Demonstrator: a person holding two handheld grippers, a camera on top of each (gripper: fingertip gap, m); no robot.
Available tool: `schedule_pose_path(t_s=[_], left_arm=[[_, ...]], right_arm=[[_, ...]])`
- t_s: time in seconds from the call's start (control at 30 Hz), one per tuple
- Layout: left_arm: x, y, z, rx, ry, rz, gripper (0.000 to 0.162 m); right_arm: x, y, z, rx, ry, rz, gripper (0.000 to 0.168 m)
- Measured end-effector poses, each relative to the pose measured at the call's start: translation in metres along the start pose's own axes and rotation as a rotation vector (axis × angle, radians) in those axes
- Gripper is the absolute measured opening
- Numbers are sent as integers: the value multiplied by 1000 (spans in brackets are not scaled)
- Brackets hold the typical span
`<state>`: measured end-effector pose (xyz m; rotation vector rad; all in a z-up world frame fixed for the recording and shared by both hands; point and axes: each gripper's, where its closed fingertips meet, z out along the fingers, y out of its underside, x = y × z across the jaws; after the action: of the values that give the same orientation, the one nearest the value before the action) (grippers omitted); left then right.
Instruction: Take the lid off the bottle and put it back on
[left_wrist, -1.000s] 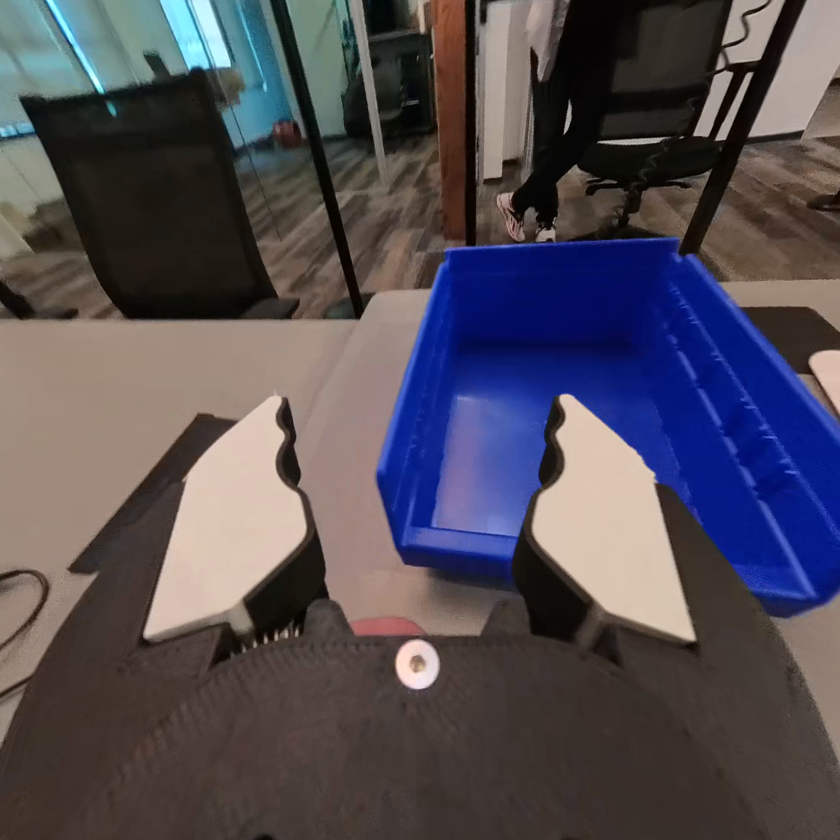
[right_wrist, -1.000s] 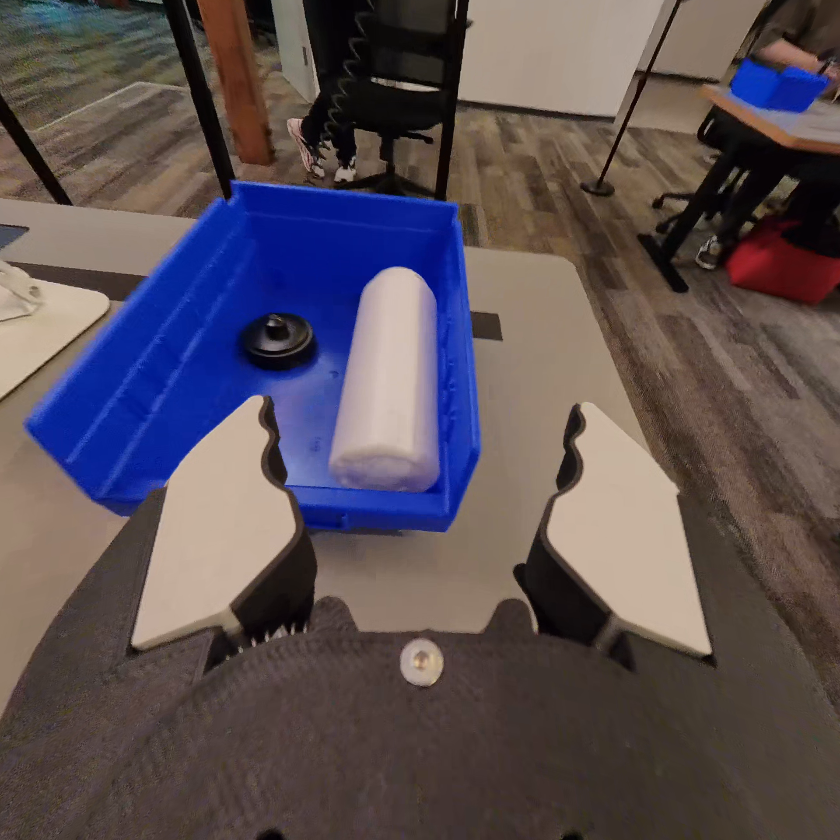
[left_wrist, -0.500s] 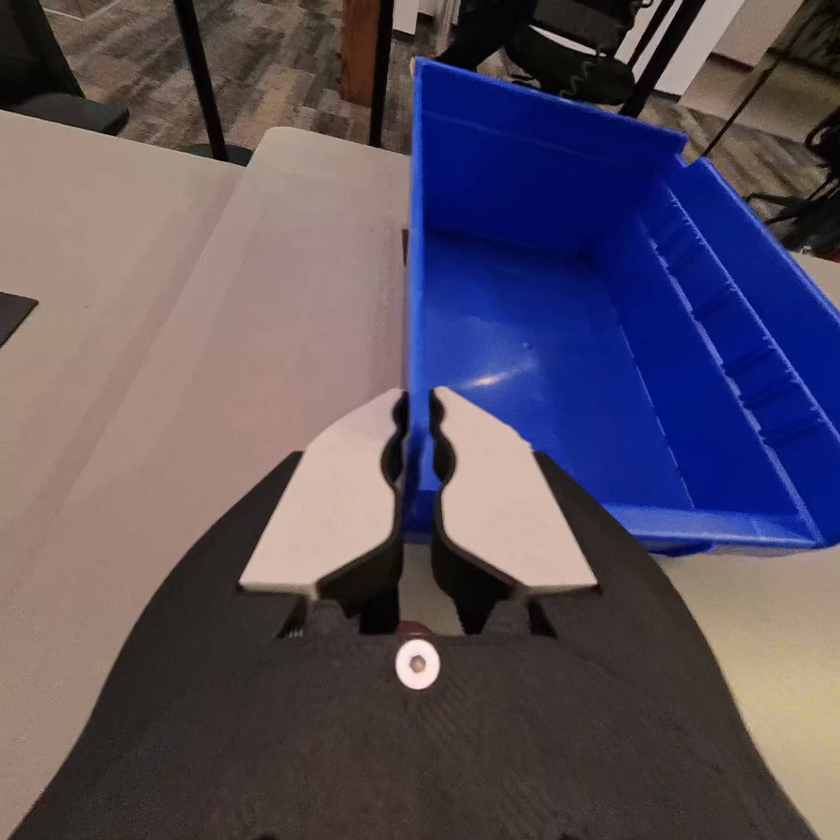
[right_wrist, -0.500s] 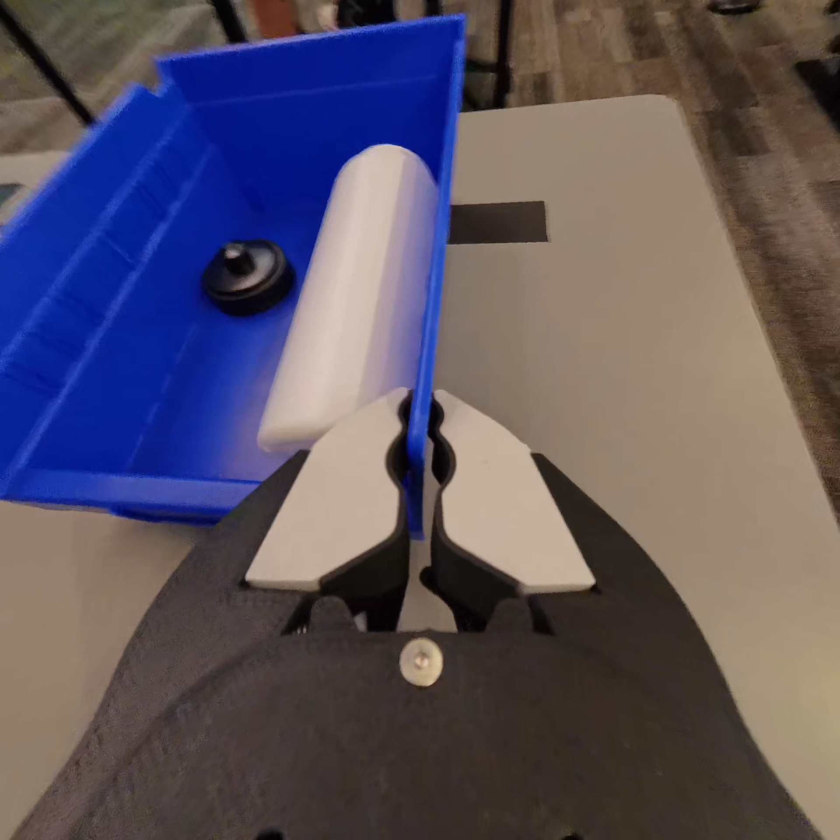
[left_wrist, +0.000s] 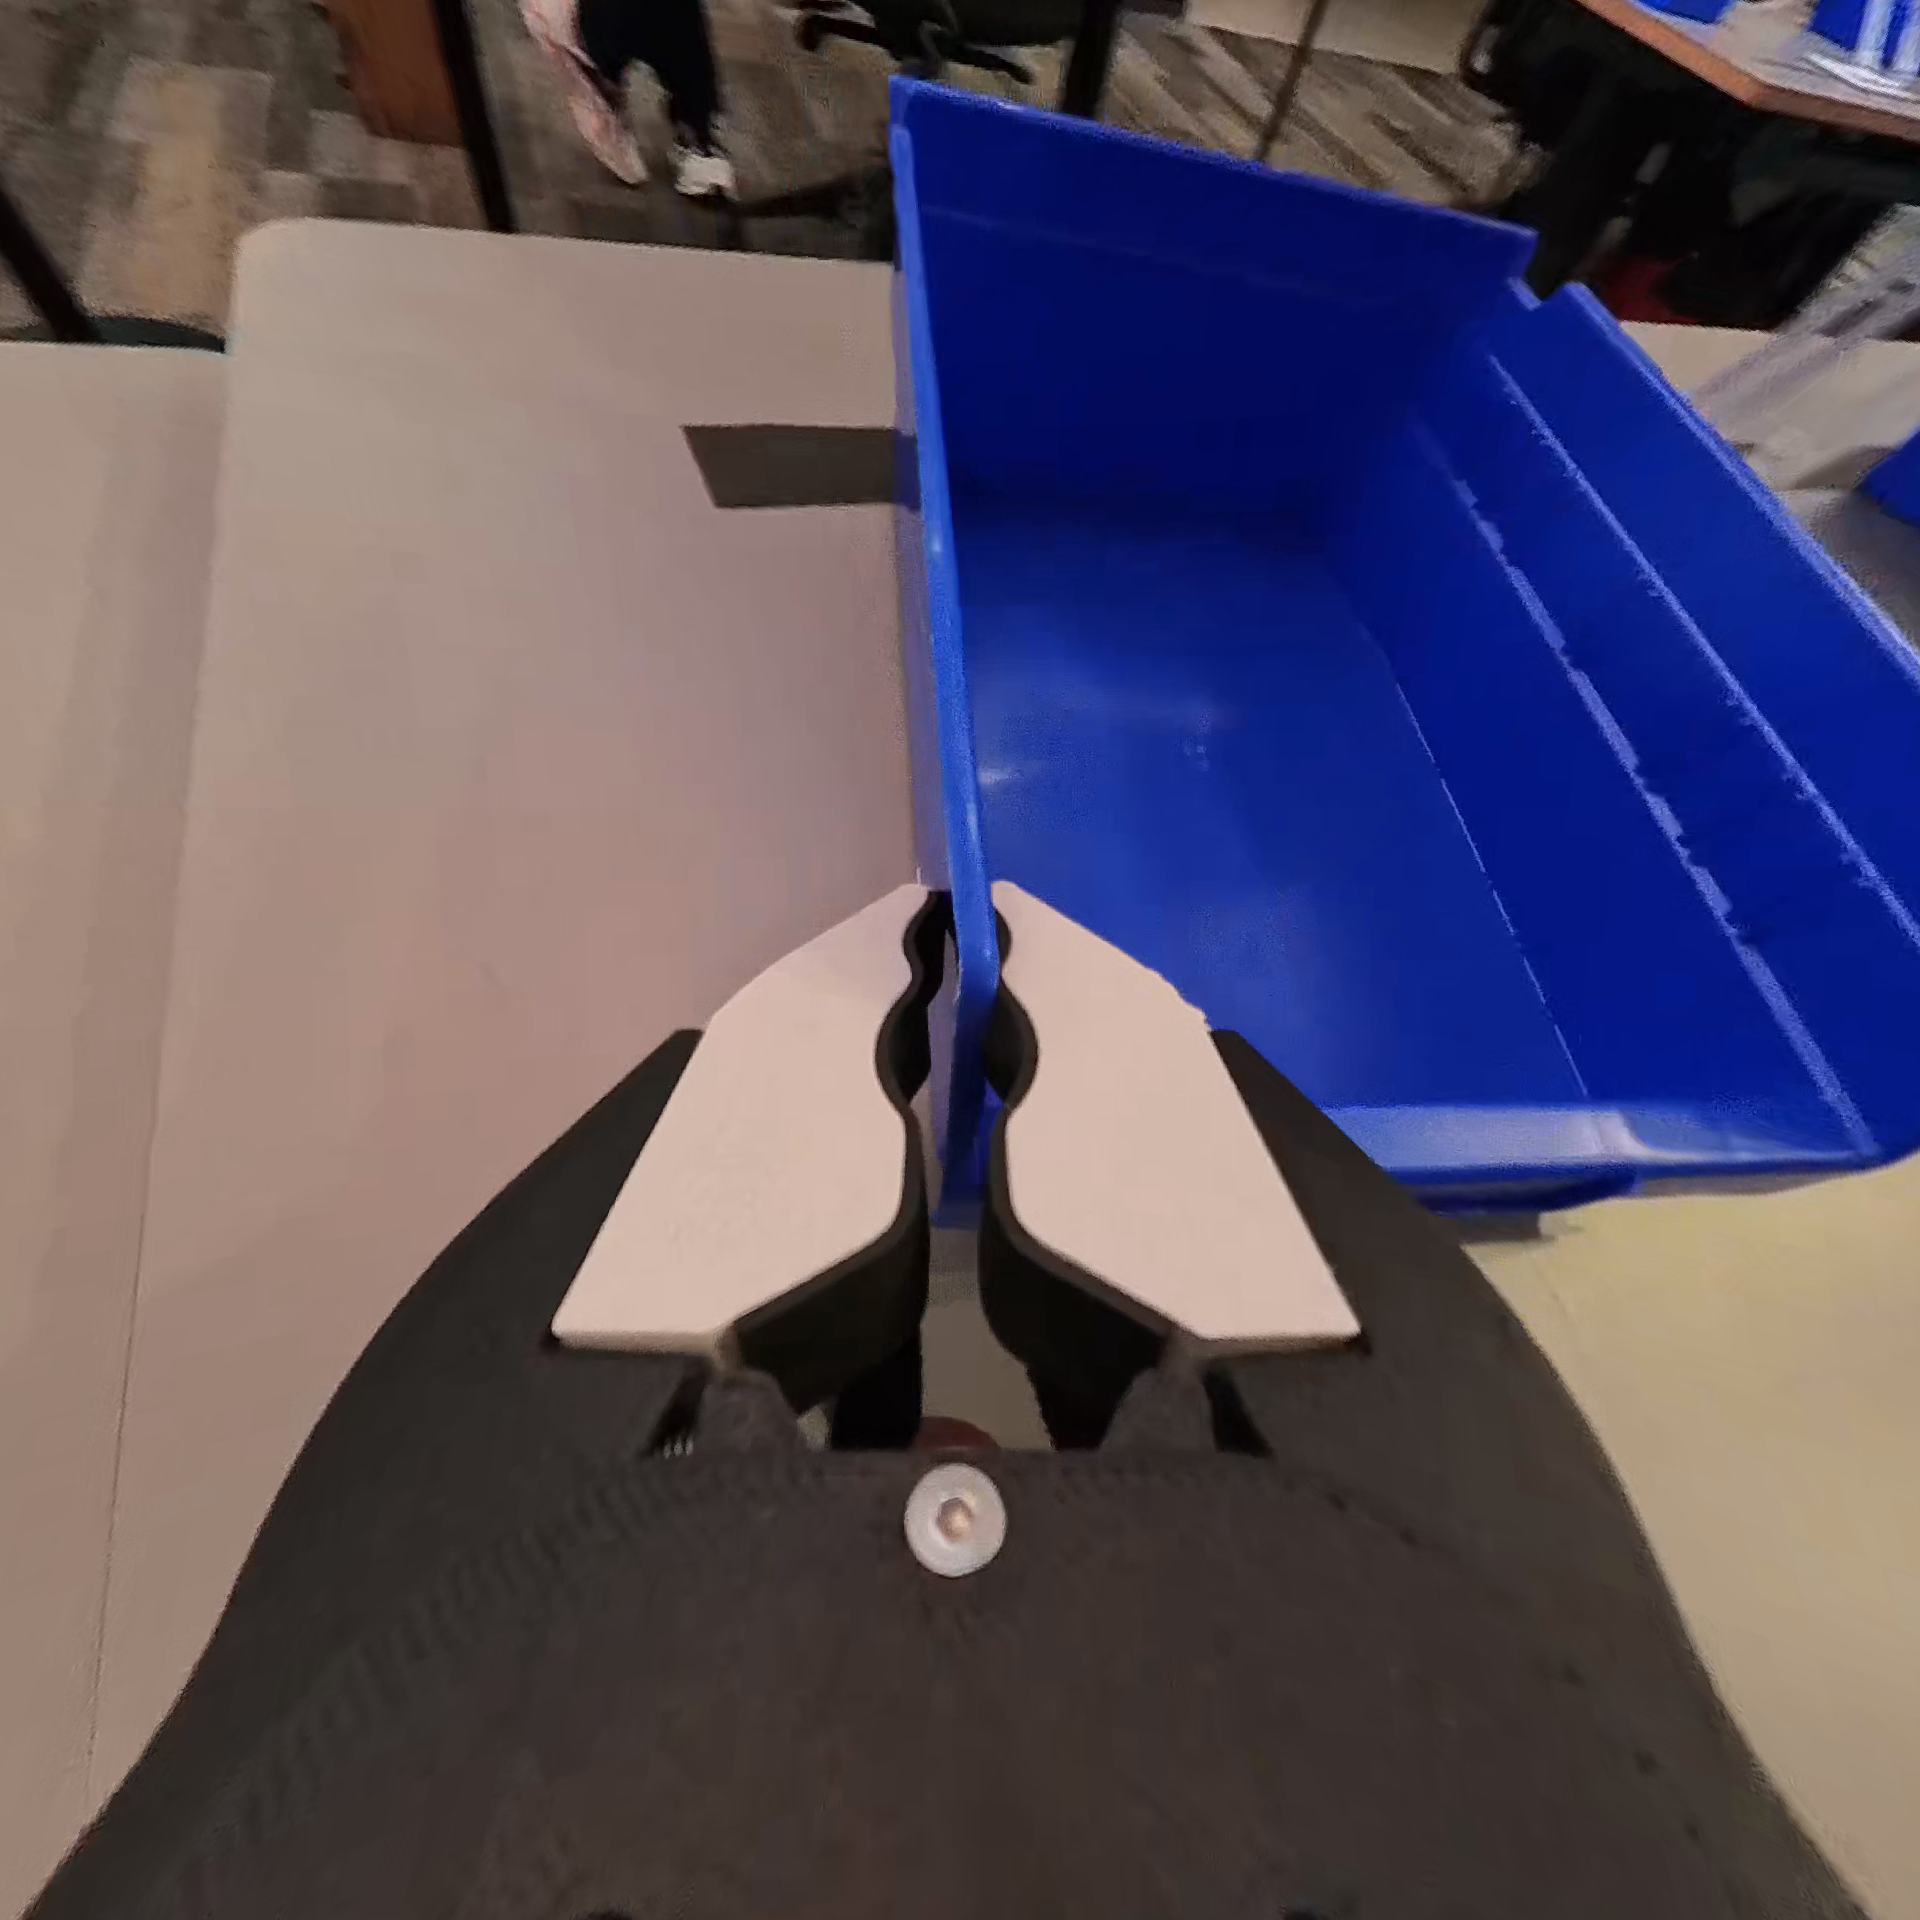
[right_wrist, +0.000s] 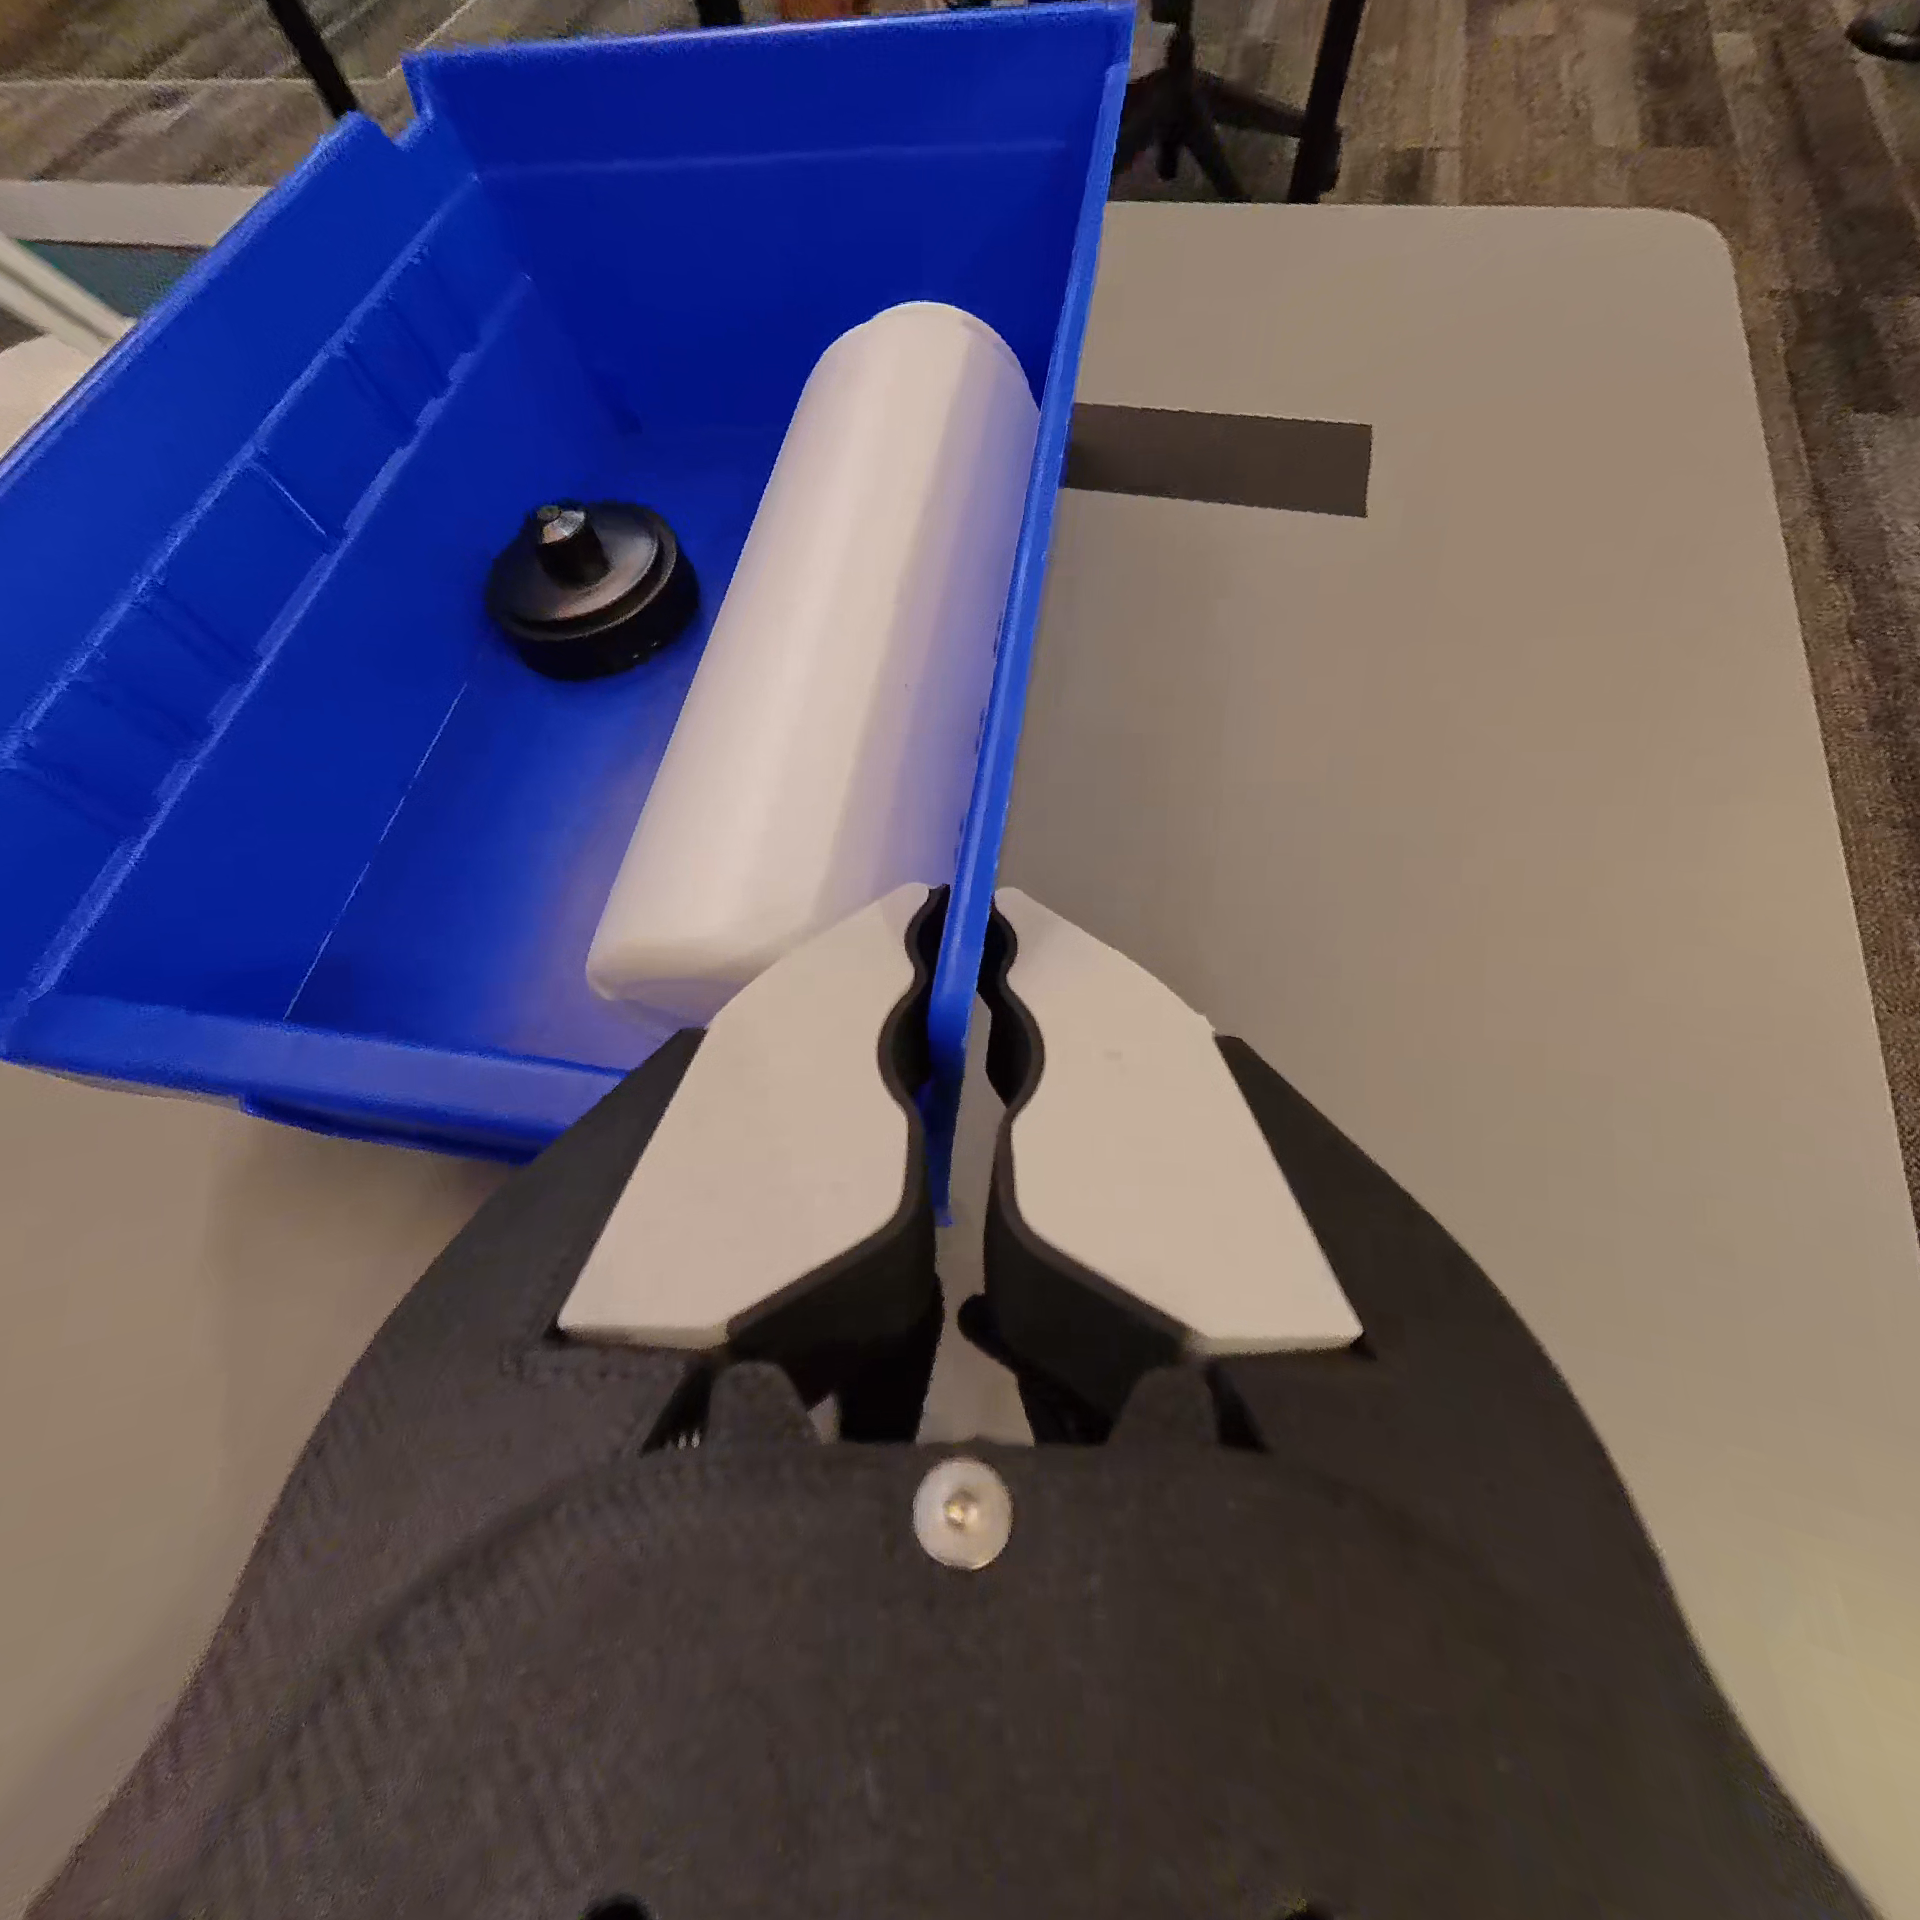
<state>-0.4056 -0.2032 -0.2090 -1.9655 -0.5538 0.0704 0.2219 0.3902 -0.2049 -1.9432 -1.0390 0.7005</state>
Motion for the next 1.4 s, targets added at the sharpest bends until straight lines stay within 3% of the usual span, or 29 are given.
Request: schedule_pose_path(t_s=[0.27,0.57,0.97,1.17,1.23,1.27,1.3,1.37,1.4], left_arm=[[42,41,-59,-100,313,48,5],[132,82,-102,-201,679,136,6],[271,111,-101,-305,1004,334,6],[304,113,-89,-323,1027,389,6],[318,112,-82,-322,1030,369,7],[322,113,-80,-341,1026,364,7],[323,113,-80,-366,1017,369,21],[314,103,-83,-368,996,326,59],[306,92,-83,-357,972,287,66]], right_arm=[[-31,22,-30,-26,-224,-74,6],[-88,34,-40,-49,-535,-191,4],[-170,22,-4,-84,-738,-333,4],[-225,7,30,-81,-853,-386,4],[-243,-2,46,-77,-848,-397,9],[-248,-9,55,-67,-816,-380,40],[-251,-18,58,-66,-796,-347,68],[-254,-38,43,-36,-796,-313,68],[-251,-47,32,-30,-749,-295,68]])
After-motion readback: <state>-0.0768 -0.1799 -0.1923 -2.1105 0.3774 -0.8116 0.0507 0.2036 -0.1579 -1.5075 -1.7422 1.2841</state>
